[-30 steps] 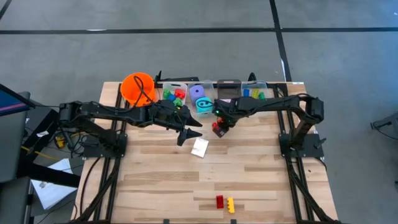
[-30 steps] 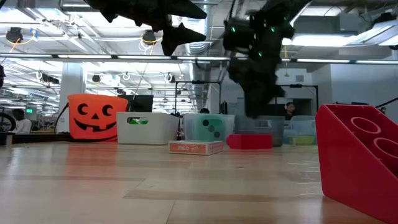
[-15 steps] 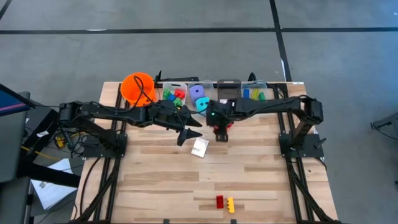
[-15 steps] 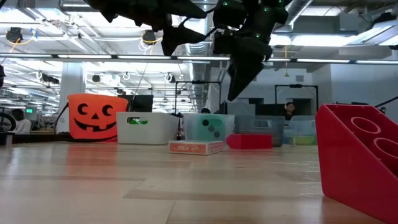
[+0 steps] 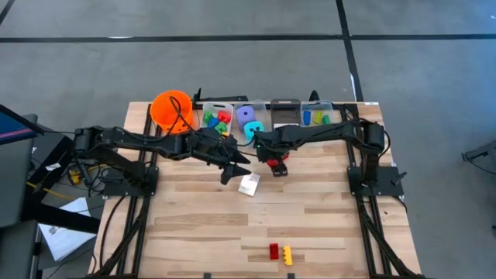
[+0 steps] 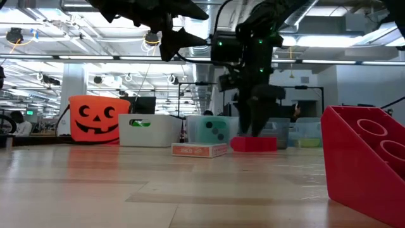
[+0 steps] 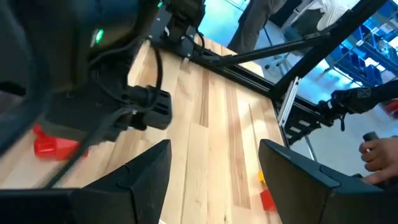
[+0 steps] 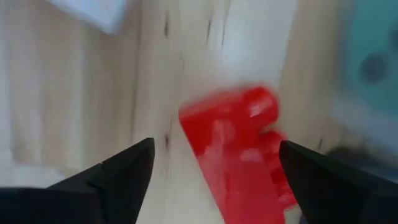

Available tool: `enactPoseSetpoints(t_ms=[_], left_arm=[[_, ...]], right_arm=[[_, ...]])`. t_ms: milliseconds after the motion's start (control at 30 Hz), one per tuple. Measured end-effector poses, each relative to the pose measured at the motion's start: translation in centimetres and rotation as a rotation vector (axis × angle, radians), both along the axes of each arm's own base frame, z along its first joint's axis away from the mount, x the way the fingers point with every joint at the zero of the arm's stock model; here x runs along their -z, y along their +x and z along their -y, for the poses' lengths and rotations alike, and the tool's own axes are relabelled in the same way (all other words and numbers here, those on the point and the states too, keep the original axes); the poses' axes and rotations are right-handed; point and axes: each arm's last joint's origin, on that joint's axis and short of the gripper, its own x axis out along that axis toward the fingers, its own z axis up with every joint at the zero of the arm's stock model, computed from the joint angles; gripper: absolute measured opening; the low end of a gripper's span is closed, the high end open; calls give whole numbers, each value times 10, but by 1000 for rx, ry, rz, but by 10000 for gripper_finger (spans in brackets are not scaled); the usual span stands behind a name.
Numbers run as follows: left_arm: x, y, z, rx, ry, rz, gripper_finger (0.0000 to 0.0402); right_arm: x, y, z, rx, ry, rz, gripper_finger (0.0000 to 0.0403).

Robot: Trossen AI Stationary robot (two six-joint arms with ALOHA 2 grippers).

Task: Pick & Place Toys
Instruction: Put the 3 stud red game piece into the white bin

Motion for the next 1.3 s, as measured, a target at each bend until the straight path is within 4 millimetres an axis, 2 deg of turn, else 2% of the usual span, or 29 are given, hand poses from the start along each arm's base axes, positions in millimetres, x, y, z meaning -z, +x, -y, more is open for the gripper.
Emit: enactPoseSetpoints(t_ms=[233, 400, 700, 900, 1167, 1300], left_arm=[[-1, 0, 8, 25, 7, 1, 236], [-1, 0, 11, 34, 6, -3, 236], [0, 0, 11, 30, -4, -7, 236], [0, 0, 11, 14, -44, -14, 236], [0, 0, 11, 14, -47, -15, 236], [0, 0, 11, 14, -47, -16, 236]], right_arm=[[15, -1, 9, -7, -14, -68, 344], [18, 0, 10, -16, -29, -81, 339], [19, 3, 13, -9, -71, -57, 336], [21, -3, 16, 13, -186, -138, 336], [19, -4, 16, 20, -196, -140, 336], [19, -3, 19, 82, -208, -119, 336]])
